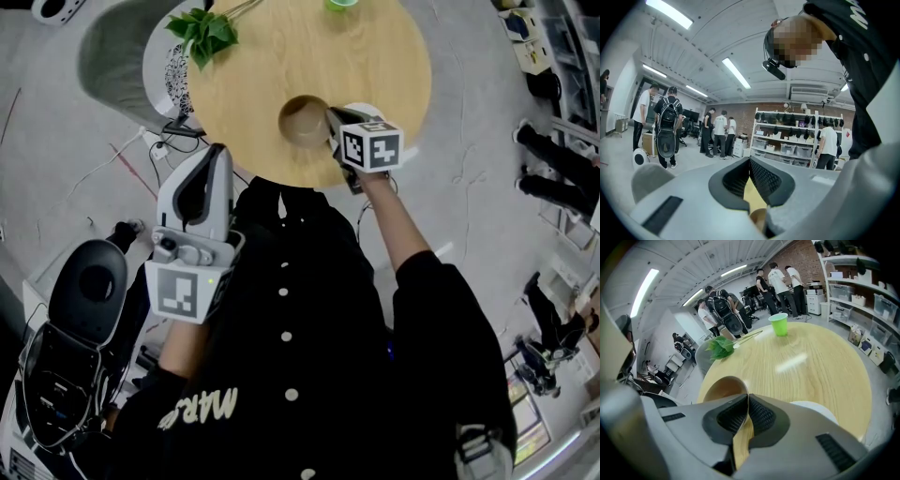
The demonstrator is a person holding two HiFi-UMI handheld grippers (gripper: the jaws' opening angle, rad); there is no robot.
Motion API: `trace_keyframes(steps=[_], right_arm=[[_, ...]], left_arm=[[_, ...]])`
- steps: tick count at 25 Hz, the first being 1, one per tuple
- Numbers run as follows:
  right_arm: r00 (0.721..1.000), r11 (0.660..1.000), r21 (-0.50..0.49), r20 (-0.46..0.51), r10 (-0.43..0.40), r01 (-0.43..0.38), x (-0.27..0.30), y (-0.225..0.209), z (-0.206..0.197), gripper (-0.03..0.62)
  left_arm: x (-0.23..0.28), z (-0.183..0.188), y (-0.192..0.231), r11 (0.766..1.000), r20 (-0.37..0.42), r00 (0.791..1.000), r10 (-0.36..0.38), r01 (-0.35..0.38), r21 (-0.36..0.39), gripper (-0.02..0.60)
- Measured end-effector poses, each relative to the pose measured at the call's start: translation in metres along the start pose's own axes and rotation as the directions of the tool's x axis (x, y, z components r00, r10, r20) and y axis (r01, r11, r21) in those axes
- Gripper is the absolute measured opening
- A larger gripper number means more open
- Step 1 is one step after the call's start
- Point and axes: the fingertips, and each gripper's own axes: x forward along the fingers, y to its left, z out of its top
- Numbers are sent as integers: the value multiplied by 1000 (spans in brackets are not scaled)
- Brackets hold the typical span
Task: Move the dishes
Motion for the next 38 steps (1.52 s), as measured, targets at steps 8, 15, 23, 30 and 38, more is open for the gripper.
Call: trace_keyframes(steps=[8,15,23,30,38], right_arm=[[999,1000,15,-37,12,-11,-5,11,-27,15],[999,999,38,-47,1,0,-2,11,-45,15],[998,999,31,-62,-8,10,2,8,-57,15],[998,1000,-5,-60,-28,28,0,9,-60,18],[997,999,-16,-71,-32,31,0,9,-64,41]], left_arm=[[1,11,-9,1000,11,1000,-15,15,10,3],[2,9,-11,1000,9,1000,-26,26,8,3],[7,9,-13,999,7,999,-35,35,9,3],[6,11,-15,999,11,999,-37,36,12,3],[6,12,-16,999,14,999,-42,42,14,3]])
